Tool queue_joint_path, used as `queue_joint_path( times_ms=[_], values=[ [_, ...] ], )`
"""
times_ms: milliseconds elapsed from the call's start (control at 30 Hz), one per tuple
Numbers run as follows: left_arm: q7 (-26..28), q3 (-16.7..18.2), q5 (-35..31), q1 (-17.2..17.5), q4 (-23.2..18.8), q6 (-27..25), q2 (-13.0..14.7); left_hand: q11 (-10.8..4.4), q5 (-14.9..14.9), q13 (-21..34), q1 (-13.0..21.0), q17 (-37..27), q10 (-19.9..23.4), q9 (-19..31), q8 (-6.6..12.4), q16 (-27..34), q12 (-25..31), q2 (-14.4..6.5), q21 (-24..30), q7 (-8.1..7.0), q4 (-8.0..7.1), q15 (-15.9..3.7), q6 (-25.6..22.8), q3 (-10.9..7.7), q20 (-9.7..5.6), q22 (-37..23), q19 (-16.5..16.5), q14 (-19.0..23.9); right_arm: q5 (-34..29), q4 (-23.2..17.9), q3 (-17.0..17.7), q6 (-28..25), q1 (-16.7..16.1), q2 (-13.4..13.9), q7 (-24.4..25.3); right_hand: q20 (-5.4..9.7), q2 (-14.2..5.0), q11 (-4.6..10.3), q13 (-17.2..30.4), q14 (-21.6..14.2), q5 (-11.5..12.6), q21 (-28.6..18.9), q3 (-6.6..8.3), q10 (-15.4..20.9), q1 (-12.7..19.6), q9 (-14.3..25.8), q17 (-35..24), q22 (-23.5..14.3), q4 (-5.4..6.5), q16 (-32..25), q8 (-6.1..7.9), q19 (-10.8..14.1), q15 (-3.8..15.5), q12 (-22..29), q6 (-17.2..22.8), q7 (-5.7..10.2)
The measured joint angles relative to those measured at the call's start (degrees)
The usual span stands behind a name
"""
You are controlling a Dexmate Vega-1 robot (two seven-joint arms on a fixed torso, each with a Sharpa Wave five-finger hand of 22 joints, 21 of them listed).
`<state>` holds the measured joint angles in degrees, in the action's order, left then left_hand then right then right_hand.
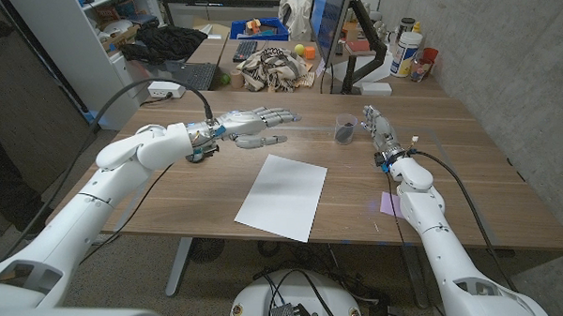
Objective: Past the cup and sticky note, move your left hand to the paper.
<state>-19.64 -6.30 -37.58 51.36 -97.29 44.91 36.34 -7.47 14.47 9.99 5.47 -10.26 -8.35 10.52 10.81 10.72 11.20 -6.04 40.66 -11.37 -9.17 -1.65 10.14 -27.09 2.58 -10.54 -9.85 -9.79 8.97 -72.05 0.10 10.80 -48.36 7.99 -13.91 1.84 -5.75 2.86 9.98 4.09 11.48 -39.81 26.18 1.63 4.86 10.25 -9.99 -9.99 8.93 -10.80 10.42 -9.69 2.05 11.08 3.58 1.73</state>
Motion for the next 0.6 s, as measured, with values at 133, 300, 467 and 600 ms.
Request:
queue_joint_path(
  times_ms=[133, 300, 467, 600],
  values=[
    [-0.5, -0.3, 0.2, 0.0, 0.0, 0.0, 0.2, 0.00, 0.0, 0.0, 0.0, 0.0, 0.0, 0.0, 0.00, 0.0, 0.0, 0.0, 0.0, 0.00, 0.00, 0.00, 0.0, 0.00, 0.00, 0.0, 0.0, 0.0, -0.1, 0.1, 0.0, 0.0, 0.1, 0.0, 0.0, 0.00, 0.00, 0.00, 0.0, 0.0, 0.0, 0.0, 0.00, 0.0, 0.0, 0.0, 0.0, 0.0, 0.00, 0.0, 0.00, 0.0, 0.00, 0.0, 0.0, 0.00],
    [-2.3, -0.7, 0.6, -0.3, 0.0, 0.0, 0.4, 0.31, 0.0, 0.0, 0.0, 0.0, -0.3, 0.0, 0.00, 0.0, 0.0, 0.0, 0.0, 0.00, 0.00, 0.00, 0.0, 0.00, 0.00, 0.0, 0.0, 0.0, -0.2, 0.4, 0.0, 0.0, 0.2, -0.1, 0.0, 0.00, 0.00, 0.00, 0.0, 0.0, 0.0, 0.0, 0.00, 0.0, 0.0, 0.0, 0.0, 0.0, 0.00, 0.0, 0.00, 0.0, 0.00, 0.0, 0.0, 0.00],
    [-3.2, -1.0, 0.7, -0.4, 0.0, -0.2, 0.5, 0.30, 0.0, 0.3, 0.0, 0.0, -0.3, 0.0, 0.00, 0.0, 0.0, 0.0, 0.0, 0.00, 0.00, 0.00, 0.0, 0.00, 0.00, 0.0, 0.0, 0.0, -0.3, 0.6, 0.0, 0.0, 0.3, -0.1, 0.0, 0.00, 0.00, 0.00, 0.0, 0.0, 0.0, 0.0, 0.00, 0.0, 0.0, 0.0, 0.0, 0.0, 0.00, 0.0, 0.00, 0.0, 0.00, 0.0, 0.0, 0.00],
    [-4.0, -1.3, 0.7, -0.6, 0.0, -0.4, 0.6, 0.30, 0.0, 0.3, 0.0, 0.0, -0.3, 0.0, 0.00, 0.0, 0.0, 0.0, -0.4, 0.00, 0.00, 0.00, 0.0, 0.00, 0.00, 0.0, 0.0, 0.0, -0.3, 0.8, 0.0, 0.0, 0.4, -0.2, 0.0, 0.00, 0.00, 0.00, 0.0, 0.0, 0.0, 0.0, 0.00, 0.0, 0.0, 0.0, 0.0, 0.0, 0.00, 0.0, 0.00, 0.0, 0.00, 0.0, 0.0, 0.00]
  ],
)
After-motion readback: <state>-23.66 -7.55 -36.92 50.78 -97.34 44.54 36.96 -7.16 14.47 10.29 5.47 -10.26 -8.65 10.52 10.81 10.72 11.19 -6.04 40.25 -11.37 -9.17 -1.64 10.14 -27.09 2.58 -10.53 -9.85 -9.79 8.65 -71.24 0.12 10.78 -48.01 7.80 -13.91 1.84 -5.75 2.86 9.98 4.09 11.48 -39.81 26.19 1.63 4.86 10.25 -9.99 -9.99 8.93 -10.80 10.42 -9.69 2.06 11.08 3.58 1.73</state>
